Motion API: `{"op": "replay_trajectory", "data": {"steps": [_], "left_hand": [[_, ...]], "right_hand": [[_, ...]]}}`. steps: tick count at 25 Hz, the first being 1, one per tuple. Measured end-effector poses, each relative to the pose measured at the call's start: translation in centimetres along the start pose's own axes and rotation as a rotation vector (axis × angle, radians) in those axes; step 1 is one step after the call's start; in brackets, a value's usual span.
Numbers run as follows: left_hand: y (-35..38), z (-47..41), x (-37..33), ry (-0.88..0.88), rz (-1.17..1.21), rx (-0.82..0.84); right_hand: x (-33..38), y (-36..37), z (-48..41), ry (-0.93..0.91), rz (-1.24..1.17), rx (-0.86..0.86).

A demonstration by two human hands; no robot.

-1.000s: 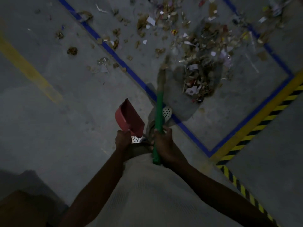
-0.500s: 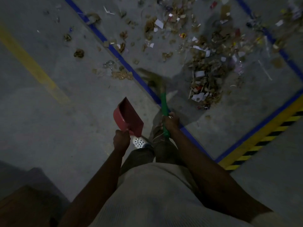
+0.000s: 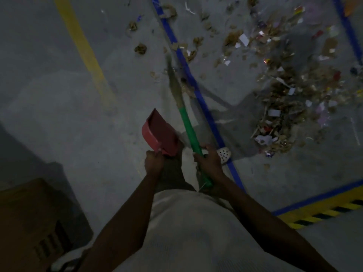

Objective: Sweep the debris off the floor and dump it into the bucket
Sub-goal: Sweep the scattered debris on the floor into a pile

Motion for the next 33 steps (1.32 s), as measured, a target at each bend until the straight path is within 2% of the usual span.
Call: {"op": "replay_trajectory", "data": {"steps": [2, 5, 8, 11, 13, 17, 20, 26, 29, 31, 33], "left_hand": [[-2.2, -1.7, -0.2, -0.06, 0.058, 0.017], [-5.4, -5.2, -1.5, -0.13, 0.094, 0.035], [-9.0, -8.8, -4.4, -0.155, 0.117, 0.04], [-10.9, -11.3, -7.0, -0.158, 0.073, 0.065], [-11.2, -12.1, -8.2, -0.145, 0.09, 0.086], [-12.3, -12.7, -9.2, -0.132, 0.185, 0.14], [-13.4, -13.4, -9.3, -0.136, 0.223, 0.121], [-14.5, -13.7, -8.1, -0.248, 0.201, 0.09], [-14.9, -13.5, -8.4, -0.231, 0.207, 0.079], [-14.8, -13.5, -9.1, -0.202, 0.202, 0.081], [-14.6, -13.4, -9.8, -0.203, 0.209, 0.081]], "right_hand": [[3.6, 2.3, -2.6, -0.093, 0.179, 0.1], [6.3, 4.2, -7.1, -0.047, 0.316, 0.113], [7.7, 3.5, -10.6, 0.073, 0.182, -0.114], [9.5, 4.3, -11.3, 0.101, 0.098, -0.386], [11.4, 7.4, -9.3, 0.08, 0.033, -0.453], [12.5, 14.6, -2.3, 0.017, -0.034, -0.376], [13.7, 17.3, -0.7, -0.09, -0.159, -0.233], [18.4, 18.6, -8.8, -0.073, 0.158, 0.059], [21.0, 17.8, -13.3, -0.071, 0.338, 0.173], [21.4, 16.2, -15.8, -0.083, 0.449, 0.147], [21.2, 13.7, -17.8, -0.03, 0.388, 0.002]]}}
Point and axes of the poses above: each hand's wrist, its own z-axis away from the middle knuckle, its own y-axis out of the palm, x = y × z, the point moved 8 cm from there along -z, towards the middle knuckle, and after that the axes turned 13 degrees about -y, right-handed, at the moved point
